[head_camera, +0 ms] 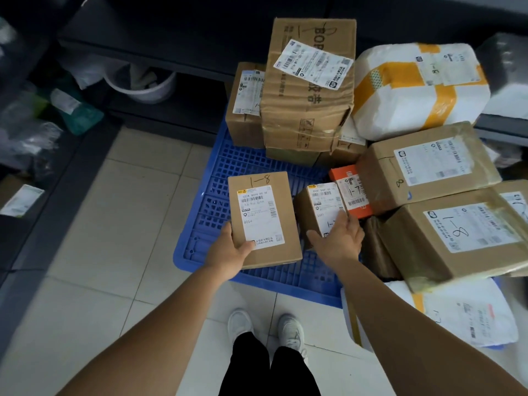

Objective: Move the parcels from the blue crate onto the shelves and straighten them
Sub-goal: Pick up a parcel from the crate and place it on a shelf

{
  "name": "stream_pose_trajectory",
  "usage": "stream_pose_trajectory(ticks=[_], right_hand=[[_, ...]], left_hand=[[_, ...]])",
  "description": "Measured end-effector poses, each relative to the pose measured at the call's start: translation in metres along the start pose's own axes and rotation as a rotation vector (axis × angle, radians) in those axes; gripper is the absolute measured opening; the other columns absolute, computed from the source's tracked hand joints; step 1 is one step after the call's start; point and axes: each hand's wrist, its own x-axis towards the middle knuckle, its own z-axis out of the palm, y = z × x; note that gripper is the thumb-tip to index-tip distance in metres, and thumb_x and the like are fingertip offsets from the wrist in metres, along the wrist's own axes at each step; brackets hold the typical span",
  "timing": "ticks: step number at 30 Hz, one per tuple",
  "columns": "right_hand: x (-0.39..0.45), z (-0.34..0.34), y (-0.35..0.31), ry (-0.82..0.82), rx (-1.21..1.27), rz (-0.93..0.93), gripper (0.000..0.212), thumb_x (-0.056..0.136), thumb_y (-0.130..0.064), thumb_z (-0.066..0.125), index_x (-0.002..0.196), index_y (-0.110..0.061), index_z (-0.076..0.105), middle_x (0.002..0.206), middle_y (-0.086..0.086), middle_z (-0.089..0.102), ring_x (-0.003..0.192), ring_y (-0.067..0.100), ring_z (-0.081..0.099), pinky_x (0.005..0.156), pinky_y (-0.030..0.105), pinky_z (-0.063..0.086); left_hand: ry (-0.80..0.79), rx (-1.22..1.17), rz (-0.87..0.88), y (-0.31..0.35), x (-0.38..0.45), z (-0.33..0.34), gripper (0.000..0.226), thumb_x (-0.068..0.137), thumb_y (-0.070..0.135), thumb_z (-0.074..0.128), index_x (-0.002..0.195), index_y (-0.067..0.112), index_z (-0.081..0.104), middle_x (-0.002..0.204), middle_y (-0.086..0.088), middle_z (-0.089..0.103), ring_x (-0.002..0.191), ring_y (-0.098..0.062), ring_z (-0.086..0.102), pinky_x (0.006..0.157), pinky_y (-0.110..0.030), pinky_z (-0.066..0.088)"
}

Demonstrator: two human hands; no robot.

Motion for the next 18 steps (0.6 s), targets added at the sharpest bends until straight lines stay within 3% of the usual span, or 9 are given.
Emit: stream_pose_trajectory(ticks=[2, 5, 7, 9, 10, 12, 18], right_hand=[[0.006, -0.005, -0.001, -0.016, 0.01, 0.016, 0.095, 0.084, -0.049, 0.066, 0.152, -0.014, 0.011, 0.156, 0.012, 0.013, 0.141, 0.034, 0.012, 0.117, 0.048, 0.016], [0.016, -0.004, 0.005, -0.115, 0.051, 0.013, 0.089, 0.082, -0.052, 0.066, 0.15, -0.013, 0.022, 0.149, 0.014, 0.027, 0.136, 0.034, 0.027, 0.113, 0.047, 0.028], [0.013, -0.008, 0.009, -0.222, 0.168, -0.003, 0.081, 0.082, -0.044, 0.069, 0.146, -0.017, 0.029, 0.141, 0.009, 0.043, 0.126, 0.03, 0.044, 0.102, 0.042, 0.042], [0.015, -0.014, 0.007, -0.284, 0.256, -0.038, 0.075, 0.084, -0.031, 0.071, 0.147, -0.02, 0.03, 0.134, 0.001, 0.055, 0.118, 0.024, 0.054, 0.092, 0.034, 0.046], [0.017, -0.015, 0.009, -0.297, 0.283, -0.035, 0.075, 0.085, -0.026, 0.071, 0.148, -0.021, 0.029, 0.133, -0.002, 0.057, 0.117, 0.022, 0.055, 0.092, 0.034, 0.046], [-0.013, -0.048, -0.02, -0.318, 0.297, -0.223, 0.074, 0.086, -0.021, 0.071, 0.148, -0.022, 0.03, 0.132, -0.004, 0.058, 0.114, 0.018, 0.056, 0.095, 0.034, 0.046], [-0.015, -0.055, -0.016, -0.294, 0.458, -0.293, 0.062, 0.088, -0.015, 0.069, 0.141, -0.027, 0.039, 0.121, -0.009, 0.062, 0.103, 0.01, 0.056, 0.089, 0.03, 0.047]], left_hand=[[0.014, -0.023, -0.012, 0.002, 0.0, 0.004, 0.057, 0.093, 0.03, 0.058, 0.143, 0.026, 0.032, 0.133, 0.005, 0.055, 0.117, -0.019, 0.053, 0.092, -0.034, 0.048], [0.04, -0.04, -0.031, 0.007, -0.004, 0.007, 0.056, 0.093, 0.03, 0.058, 0.143, 0.026, 0.032, 0.13, 0.005, 0.056, 0.112, -0.018, 0.055, 0.087, -0.034, 0.049], [0.085, -0.104, -0.057, 0.007, -0.019, 0.012, 0.057, 0.094, 0.029, 0.058, 0.144, 0.027, 0.031, 0.13, 0.006, 0.056, 0.112, -0.016, 0.054, 0.088, -0.033, 0.049], [0.122, -0.172, -0.072, 0.012, -0.026, 0.009, 0.058, 0.094, 0.027, 0.058, 0.145, 0.029, 0.031, 0.132, 0.007, 0.056, 0.115, -0.016, 0.054, 0.095, -0.035, 0.048], [0.129, -0.183, -0.079, 0.011, -0.025, 0.009, 0.058, 0.093, 0.027, 0.058, 0.145, 0.03, 0.032, 0.132, 0.008, 0.056, 0.115, -0.015, 0.053, 0.096, -0.036, 0.048], [0.298, -0.299, -0.059, 0.023, -0.066, -0.016, 0.059, 0.092, 0.026, 0.06, 0.145, 0.031, 0.034, 0.129, 0.01, 0.057, 0.113, -0.012, 0.053, 0.095, -0.034, 0.048], [0.38, -0.411, 0.017, 0.029, -0.067, -0.019, 0.063, 0.089, 0.019, 0.064, 0.143, 0.028, 0.034, 0.126, 0.014, 0.052, 0.111, -0.009, 0.052, 0.084, -0.026, 0.044]])
